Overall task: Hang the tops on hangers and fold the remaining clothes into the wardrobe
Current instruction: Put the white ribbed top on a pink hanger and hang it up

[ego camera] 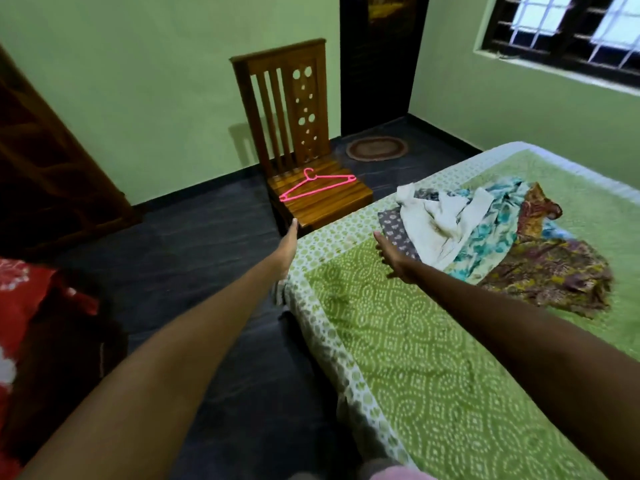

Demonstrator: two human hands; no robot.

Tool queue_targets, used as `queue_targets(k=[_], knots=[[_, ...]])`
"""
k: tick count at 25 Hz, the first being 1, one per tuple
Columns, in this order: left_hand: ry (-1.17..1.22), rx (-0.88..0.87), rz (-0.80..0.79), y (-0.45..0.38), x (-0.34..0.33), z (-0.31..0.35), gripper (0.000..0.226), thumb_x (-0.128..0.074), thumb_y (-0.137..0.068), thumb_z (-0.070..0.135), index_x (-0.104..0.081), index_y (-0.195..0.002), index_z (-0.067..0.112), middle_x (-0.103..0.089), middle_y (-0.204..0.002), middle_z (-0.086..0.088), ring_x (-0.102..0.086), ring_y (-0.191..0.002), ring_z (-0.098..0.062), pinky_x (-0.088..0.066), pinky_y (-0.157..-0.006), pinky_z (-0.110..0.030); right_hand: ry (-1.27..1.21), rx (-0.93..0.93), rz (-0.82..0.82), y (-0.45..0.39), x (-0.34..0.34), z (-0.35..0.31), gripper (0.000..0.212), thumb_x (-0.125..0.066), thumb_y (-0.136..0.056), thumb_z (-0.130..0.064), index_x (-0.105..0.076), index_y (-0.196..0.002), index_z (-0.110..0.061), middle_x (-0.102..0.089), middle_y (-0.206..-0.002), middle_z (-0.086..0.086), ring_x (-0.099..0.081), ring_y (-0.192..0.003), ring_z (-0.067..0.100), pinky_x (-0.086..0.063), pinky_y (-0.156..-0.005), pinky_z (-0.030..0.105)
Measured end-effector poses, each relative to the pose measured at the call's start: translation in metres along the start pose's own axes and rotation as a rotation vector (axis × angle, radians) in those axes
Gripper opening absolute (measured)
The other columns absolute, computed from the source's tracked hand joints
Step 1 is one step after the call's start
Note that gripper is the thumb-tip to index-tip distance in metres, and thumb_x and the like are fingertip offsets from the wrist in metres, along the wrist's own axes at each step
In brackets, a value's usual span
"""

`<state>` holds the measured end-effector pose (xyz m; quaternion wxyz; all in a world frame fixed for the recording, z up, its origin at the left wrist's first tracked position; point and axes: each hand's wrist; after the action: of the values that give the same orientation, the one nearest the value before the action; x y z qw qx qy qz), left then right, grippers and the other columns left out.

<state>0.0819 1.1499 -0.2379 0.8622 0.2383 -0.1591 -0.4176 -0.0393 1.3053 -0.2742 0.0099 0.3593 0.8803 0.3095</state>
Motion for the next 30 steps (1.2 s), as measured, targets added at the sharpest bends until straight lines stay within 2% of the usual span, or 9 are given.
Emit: queue_targets(k=[7, 11, 15, 17, 21, 23, 25, 27, 30], knots=[[-0.167, 0.101, -0.2, -0.15, -0.031, 0.061, 0.067, -0.014, -0.097, 0.056, -0.012, -0.15, 0.016, -0.018, -0.155, -0.004, -0.02, -0.142, -0.027, -0.022, -0.112, -0.042, -0.14, -0.162, 0.129, -0.102, 0.044, -0.017, 0.06, -0.026, -0.097, -0.054, -0.027, -0.147, -0.02, -0.026, -0.154, 0.003, -0.028, -0.139, 0.025, -0.025, -0.106, 0.043], [-0.323, 0.175, -0.361, -0.251, -0.067, 0.072, 0.073, -0.016, -0.092, 0.067, -0.017, -0.15, 0.022, -0.021, -0.155, -0.007, -0.026, -0.14, -0.029, -0.024, -0.114, -0.046, -0.268, -0.215, 0.23, -0.153, 0.063, -0.017, 0.042, -0.036, -0.096, -0.043, -0.049, -0.127, -0.018, -0.05, -0.124, 0.002, -0.05, -0.117, 0.021, -0.035, -0.078, 0.017], [-0.495, 0.179, -0.486, -0.32, -0.098, 0.1, 0.063, -0.015, -0.098, 0.056, -0.017, -0.15, 0.02, -0.018, -0.156, -0.005, -0.02, -0.142, -0.025, -0.02, -0.115, -0.042, -0.358, -0.334, 0.373, -0.198, 0.07, -0.022, 0.055, -0.039, -0.097, -0.046, -0.034, -0.142, -0.015, -0.034, -0.148, 0.006, -0.034, -0.135, 0.026, -0.032, -0.097, 0.039], [-0.601, 0.195, -0.567, -0.342, -0.112, 0.107, 0.059, -0.012, -0.1, 0.051, -0.016, -0.15, 0.019, -0.017, -0.157, -0.005, -0.018, -0.143, -0.024, -0.02, -0.112, -0.039, -0.396, -0.36, 0.38, -0.213, 0.07, -0.024, 0.057, -0.044, -0.095, -0.044, -0.033, -0.143, -0.015, -0.035, -0.147, 0.007, -0.035, -0.134, 0.028, -0.033, -0.092, 0.038], [-0.652, 0.229, -0.609, -0.391, -0.15, 0.097, 0.06, -0.017, -0.1, 0.051, -0.02, -0.149, 0.016, -0.021, -0.155, -0.006, -0.024, -0.141, -0.026, -0.024, -0.109, -0.038, -0.422, -0.37, 0.439, -0.24, 0.077, -0.016, 0.046, -0.054, -0.092, -0.04, -0.048, -0.13, -0.017, -0.052, -0.119, 0.002, -0.049, -0.113, 0.023, -0.038, -0.065, 0.025], [-0.661, 0.252, -0.614, -0.412, -0.17, 0.082, 0.065, -0.021, -0.098, 0.056, -0.025, -0.148, 0.015, -0.025, -0.154, -0.007, -0.028, -0.139, -0.026, -0.027, -0.11, -0.039, -0.375, -0.341, 0.463, -0.262, 0.087, -0.005, 0.033, -0.055, -0.092, -0.038, -0.054, -0.117, -0.018, -0.055, -0.1, -0.004, -0.052, -0.09, 0.01, -0.038, -0.065, 0.022], [-0.655, 0.252, -0.621, -0.435, -0.189, 0.062, 0.067, -0.024, -0.095, 0.059, -0.029, -0.147, 0.016, -0.029, -0.153, -0.006, -0.033, -0.136, -0.026, -0.03, -0.111, -0.041, -0.298, -0.32, 0.476, -0.287, 0.105, 0.01, 0.048, -0.066, -0.075, -0.057, -0.057, -0.101, -0.017, -0.057, -0.089, -0.004, -0.053, -0.08, 0.008, -0.046, -0.074, 0.026], [-0.662, 0.226, -0.634, -0.451, -0.201, 0.049, 0.062, -0.028, -0.098, 0.052, -0.031, -0.146, 0.014, -0.032, -0.151, -0.006, -0.036, -0.135, -0.026, -0.031, -0.11, -0.039, -0.225, -0.386, 0.515, -0.313, 0.126, 0.025, 0.058, -0.069, -0.078, -0.049, -0.054, -0.115, -0.007, -0.057, -0.106, 0.008, -0.055, -0.096, 0.021, -0.046, -0.088, 0.034], [-0.722, 0.135, -0.613, -0.488, -0.223, 0.027, 0.052, -0.04, -0.099, 0.038, -0.036, -0.143, 0.01, -0.039, -0.146, -0.009, -0.039, -0.131, -0.026, -0.033, -0.106, -0.033, -0.153, -0.461, 0.613, -0.357, 0.161, 0.051, 0.051, -0.062, -0.089, -0.026, -0.045, -0.13, -0.001, -0.049, -0.133, 0.014, -0.049, -0.115, 0.023, -0.038, -0.09, 0.028]])
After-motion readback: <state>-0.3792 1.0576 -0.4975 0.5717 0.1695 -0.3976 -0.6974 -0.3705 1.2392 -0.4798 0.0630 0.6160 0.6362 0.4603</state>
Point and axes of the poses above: each hand's wrist, its own y-axis away from the middle knuckle, its own x-axis out of the back of the hand, z = x × y
